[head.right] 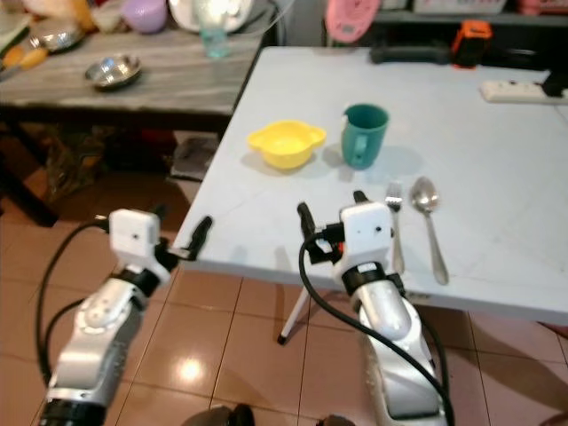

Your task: Setting the table

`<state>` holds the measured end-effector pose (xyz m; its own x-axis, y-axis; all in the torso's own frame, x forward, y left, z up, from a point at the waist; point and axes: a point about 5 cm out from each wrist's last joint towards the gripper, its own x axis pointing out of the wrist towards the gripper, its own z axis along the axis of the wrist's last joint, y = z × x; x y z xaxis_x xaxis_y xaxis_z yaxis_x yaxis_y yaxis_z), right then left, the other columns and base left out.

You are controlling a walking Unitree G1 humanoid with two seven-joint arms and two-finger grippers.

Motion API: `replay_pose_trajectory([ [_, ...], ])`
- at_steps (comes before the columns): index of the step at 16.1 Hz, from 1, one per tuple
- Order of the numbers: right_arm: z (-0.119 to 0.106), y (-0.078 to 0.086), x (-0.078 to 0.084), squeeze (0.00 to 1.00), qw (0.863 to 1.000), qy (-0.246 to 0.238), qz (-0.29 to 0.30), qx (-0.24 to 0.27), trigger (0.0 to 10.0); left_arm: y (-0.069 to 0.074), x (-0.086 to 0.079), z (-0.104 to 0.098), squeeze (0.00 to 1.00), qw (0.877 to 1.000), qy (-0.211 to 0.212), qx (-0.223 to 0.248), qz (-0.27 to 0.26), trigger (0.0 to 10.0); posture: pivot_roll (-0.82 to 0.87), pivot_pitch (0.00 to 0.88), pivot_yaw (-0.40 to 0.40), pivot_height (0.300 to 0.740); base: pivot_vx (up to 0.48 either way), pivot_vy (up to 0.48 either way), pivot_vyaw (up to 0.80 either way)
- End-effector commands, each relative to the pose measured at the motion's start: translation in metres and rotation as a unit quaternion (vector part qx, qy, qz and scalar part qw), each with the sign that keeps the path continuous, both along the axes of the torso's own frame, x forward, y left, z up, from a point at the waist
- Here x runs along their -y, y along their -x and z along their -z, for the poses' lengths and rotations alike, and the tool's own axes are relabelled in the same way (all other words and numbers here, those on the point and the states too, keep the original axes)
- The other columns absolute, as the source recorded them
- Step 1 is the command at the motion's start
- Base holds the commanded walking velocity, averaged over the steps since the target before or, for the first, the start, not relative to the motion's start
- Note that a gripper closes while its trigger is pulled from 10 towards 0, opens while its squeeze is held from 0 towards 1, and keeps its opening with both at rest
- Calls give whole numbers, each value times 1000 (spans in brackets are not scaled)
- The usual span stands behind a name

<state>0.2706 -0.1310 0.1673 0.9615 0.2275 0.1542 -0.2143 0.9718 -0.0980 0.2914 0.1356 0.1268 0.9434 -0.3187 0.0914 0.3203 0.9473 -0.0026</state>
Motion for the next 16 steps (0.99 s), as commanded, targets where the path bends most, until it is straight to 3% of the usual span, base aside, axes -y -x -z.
replay_pose_trajectory([
  [1, -1, 0, -2, 0, 1000, 1, -1, 4, 10000, 2, -2, -2, 0, 1000, -9, 10, -5, 10000, -53, 141, 68, 740, 0, 0, 0],
  [12, -3, -3, -4, 0, 1000, 5, -4, 12, 10000, 7, 7, -2, 0, 999, 1, 11, 35, 10000, -49, 134, 69, 740, 0, 0, 0],
  [16, -3, -3, -4, 0, 1000, 6, -4, 12, 10000, 9, 9, 0, 0, 999, 1, 6, 41, 10000, -49, 134, 69, 740, 186, 0, 0],
])
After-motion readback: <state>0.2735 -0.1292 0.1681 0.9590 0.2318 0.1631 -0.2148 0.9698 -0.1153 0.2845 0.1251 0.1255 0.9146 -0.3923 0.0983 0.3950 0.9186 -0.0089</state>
